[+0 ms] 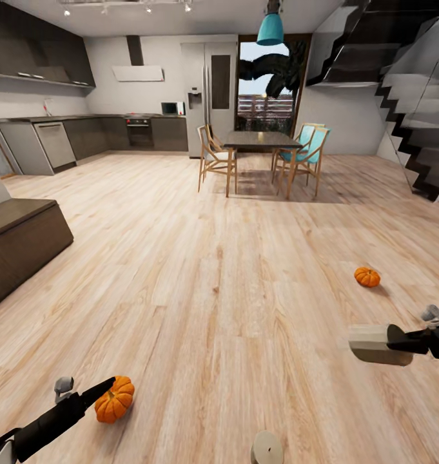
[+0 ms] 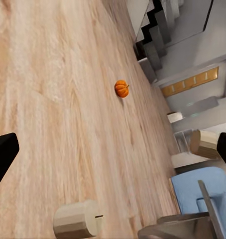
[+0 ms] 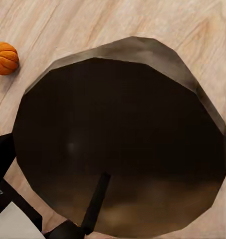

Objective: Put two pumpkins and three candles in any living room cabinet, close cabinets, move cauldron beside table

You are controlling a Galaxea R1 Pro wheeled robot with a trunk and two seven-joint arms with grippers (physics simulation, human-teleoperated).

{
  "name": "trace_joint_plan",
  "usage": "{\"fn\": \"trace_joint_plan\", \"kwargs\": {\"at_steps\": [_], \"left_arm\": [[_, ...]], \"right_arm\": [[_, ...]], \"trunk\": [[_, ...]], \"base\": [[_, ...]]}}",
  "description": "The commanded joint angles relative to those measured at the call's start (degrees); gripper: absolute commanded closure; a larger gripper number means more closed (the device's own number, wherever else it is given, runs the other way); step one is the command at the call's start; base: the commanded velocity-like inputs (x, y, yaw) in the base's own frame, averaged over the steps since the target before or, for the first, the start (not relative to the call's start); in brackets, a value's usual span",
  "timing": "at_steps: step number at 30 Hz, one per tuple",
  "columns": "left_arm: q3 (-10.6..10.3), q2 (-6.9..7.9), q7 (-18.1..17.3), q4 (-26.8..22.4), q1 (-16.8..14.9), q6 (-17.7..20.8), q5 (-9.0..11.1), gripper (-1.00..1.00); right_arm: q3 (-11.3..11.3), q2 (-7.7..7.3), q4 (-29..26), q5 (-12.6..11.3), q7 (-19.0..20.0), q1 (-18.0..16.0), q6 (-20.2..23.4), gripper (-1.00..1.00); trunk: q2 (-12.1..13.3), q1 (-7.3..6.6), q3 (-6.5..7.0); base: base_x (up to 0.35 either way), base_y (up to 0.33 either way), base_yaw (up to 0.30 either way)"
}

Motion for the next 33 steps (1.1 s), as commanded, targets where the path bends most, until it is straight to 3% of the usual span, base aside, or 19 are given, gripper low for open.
{"fn": "trace_joint_plan", "kwargs": {"at_steps": [1,2,4,7,24,33], "left_arm": [[-0.1,0.00,-0.1,0.0,0.0,0.6,0.2,-1.00],[-0.1,0.00,-0.1,0.0,0.0,0.6,0.2,-1.00],[-0.1,0.00,-0.1,0.0,0.0,0.7,0.2,-1.00],[-0.1,0.00,-0.1,0.0,0.0,0.7,0.2,-1.00],[0.1,0.00,-0.1,0.0,0.0,0.6,0.3,-1.00],[0.1,0.00,-0.1,0.0,0.0,0.6,0.3,-1.00]], "right_arm": [[-1.8,-2.85,-0.1,-2.0,0.8,0.0,0.7,1.00],[-2.0,-3.27,-0.1,-2.4,0.9,0.0,0.7,1.00],[-2.6,-6.34,-0.1,-5.6,1.1,0.0,0.5,1.00],[-2.7,-7.65,-0.1,-6.8,1.2,0.0,0.5,1.00],[-2.9,-7.89,-5.0,-6.5,0.7,0.0,0.4,1.00],[-2.9,-7.38,-5.1,-6.5,0.6,0.0,0.5,1.00]], "trunk": [[0.0,-0.03,0.17],[0.0,-0.06,0.39],[0.0,-0.08,0.61],[0.0,-0.08,0.61],[0.0,-0.08,0.61],[0.0,-0.08,0.61]], "base": [[0.000,0.000,0.000],[0.000,0.000,0.000],[0.000,0.000,0.000],[0.000,0.000,0.000],[-0.275,0.000,0.007],[-0.046,0.000,0.244]]}}
